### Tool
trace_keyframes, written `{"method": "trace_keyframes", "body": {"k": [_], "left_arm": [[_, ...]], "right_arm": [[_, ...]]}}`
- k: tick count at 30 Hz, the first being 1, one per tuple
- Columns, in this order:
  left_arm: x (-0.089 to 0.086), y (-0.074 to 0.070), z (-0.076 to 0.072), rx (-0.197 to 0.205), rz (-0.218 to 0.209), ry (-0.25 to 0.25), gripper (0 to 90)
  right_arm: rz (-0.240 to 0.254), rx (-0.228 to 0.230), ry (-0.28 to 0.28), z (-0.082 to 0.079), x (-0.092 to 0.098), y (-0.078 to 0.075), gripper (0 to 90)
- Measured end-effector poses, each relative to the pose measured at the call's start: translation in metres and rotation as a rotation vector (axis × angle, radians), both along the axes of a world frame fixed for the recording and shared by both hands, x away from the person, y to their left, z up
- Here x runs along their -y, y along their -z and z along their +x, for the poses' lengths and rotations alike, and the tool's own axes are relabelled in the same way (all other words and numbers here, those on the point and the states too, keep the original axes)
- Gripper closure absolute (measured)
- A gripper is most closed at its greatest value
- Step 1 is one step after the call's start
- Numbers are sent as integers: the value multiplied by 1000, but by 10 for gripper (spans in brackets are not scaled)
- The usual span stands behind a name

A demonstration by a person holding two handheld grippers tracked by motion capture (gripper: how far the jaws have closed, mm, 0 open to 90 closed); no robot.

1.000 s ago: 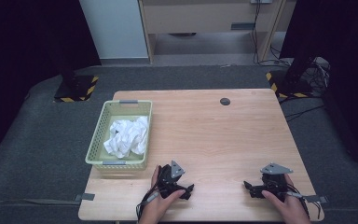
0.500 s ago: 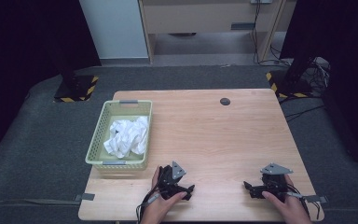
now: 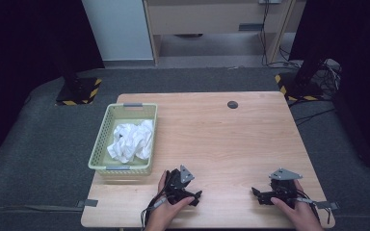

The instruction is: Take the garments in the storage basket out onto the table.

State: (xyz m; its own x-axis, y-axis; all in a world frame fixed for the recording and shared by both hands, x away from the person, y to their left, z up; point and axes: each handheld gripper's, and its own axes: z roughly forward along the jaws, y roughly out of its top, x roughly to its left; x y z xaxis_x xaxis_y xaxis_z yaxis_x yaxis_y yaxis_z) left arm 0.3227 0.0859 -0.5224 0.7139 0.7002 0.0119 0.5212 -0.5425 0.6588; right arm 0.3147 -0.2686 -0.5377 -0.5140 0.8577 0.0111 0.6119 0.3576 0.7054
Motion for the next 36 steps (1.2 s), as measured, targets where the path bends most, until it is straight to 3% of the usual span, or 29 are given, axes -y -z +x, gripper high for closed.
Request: {"method": "trace_keyframes", "body": {"k": [6,23,36], "left_arm": [[1,-6,5,-23,17,13,35],[7,-22,17,-20,51,30,34],[8,-48,26,-5,72,33,35]], "right_arm": [[1,-1,-3,0,0,0,7],[-3,3,-13,2,0,0,5],[-1,0,-16,2,0,0,5]]}}
